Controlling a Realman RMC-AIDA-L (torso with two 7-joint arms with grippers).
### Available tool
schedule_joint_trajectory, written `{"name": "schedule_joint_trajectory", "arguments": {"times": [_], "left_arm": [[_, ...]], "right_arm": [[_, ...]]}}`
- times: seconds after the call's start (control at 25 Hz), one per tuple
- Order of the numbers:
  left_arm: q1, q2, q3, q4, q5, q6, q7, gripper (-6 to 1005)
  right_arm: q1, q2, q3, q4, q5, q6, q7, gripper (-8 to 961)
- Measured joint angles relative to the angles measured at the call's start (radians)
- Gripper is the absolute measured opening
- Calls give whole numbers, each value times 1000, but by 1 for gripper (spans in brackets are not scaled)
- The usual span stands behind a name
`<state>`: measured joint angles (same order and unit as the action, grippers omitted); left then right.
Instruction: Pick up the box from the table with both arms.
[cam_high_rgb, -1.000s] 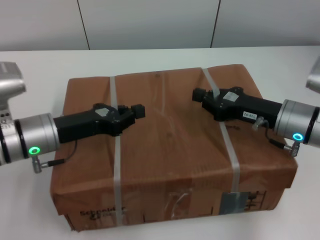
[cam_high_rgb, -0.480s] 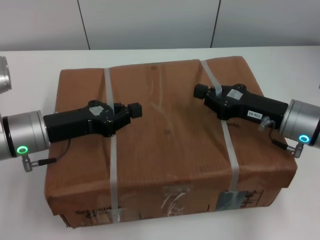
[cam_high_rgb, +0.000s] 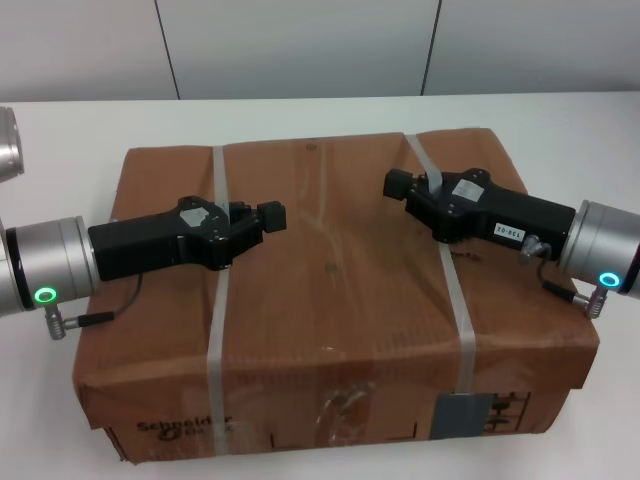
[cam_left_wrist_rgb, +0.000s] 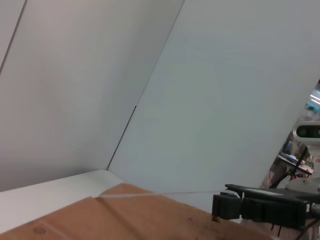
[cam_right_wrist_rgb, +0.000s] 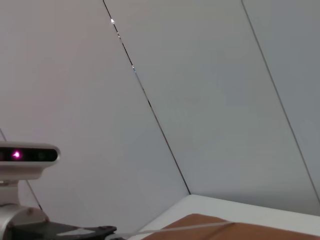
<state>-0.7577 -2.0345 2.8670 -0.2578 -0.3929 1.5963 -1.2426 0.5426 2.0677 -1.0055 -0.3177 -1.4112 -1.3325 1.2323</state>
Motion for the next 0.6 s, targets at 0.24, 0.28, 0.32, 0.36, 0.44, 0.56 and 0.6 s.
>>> {"name": "schedule_joint_trajectory", "arguments": {"times": [0.24, 0.28, 0.32, 0.36, 0.44, 0.56, 0.6], "left_arm": [[0, 1, 0, 0, 0, 0, -1, 54], [0, 1, 0, 0, 0, 0, -1, 54], [0, 1, 0, 0, 0, 0, -1, 54], [0, 1, 0, -1, 0, 1, -1, 54], [0, 1, 0, -1, 0, 1, -1, 54], [0, 1, 0, -1, 0, 1, -1, 54], [0, 1, 0, -1, 0, 1, -1, 54]], "right_arm": [[-1, 0, 1, 0, 0, -4, 0, 42], [-1, 0, 1, 0, 0, -4, 0, 42], [-1, 1, 1, 0, 0, -4, 0, 42], [-1, 1, 1, 0, 0, -4, 0, 42], [-1, 1, 1, 0, 0, -4, 1, 42], [-1, 2, 1, 0, 0, -4, 1, 42], [-1, 2, 1, 0, 0, -4, 1, 42]]}}
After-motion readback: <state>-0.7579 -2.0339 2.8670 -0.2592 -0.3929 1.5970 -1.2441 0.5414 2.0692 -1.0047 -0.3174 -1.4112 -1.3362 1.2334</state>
